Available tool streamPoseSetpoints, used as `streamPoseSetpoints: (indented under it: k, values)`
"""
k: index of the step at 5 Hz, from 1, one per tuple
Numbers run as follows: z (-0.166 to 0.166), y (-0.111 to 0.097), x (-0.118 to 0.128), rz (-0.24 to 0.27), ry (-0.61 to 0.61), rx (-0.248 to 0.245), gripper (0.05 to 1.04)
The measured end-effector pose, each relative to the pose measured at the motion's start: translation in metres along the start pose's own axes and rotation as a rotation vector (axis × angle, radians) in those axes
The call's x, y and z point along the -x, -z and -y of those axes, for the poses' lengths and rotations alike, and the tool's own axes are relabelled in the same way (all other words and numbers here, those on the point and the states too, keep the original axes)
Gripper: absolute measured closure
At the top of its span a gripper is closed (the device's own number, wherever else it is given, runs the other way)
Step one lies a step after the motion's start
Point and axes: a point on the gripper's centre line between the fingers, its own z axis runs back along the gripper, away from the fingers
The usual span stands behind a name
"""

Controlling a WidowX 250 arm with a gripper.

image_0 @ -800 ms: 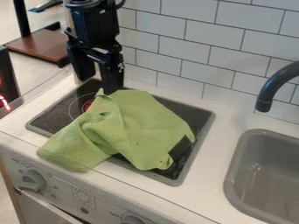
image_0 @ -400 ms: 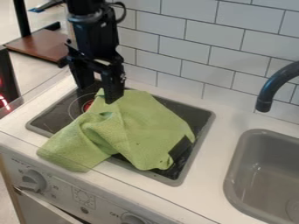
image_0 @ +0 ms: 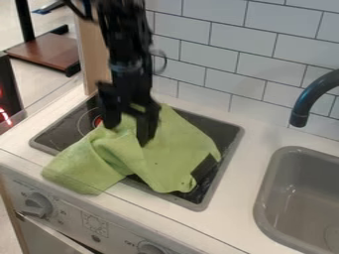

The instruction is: Move the cloth to the bunner

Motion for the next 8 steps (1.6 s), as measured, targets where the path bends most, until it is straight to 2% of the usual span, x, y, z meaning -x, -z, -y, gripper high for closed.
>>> streamPoseSetpoints:
  k: [1, 2, 3, 4, 6, 7, 8]
  values:
    - [0.004, 0.020, -0.005, -0.047, 0.028, -0.030, 0.085]
    - [0.001, 0.026, -0.006, -0.051, 0.049, -0.063, 0.085]
    - [-0.004, 0.028, -0.025, -0.024, 0.015, -0.070, 0.085]
    - [-0.006, 0.029, -0.052, 0.008, -0.071, -0.053, 0.085]
    - [-0.019, 0.031, -0.108, 0.016, -0.233, -0.039, 0.085]
    - [-0.029, 0.027, -0.116, 0.017, -0.300, -0.044, 0.085]
    - [-0.033, 0.027, -0.114, 0.015, -0.310, -0.039, 0.085]
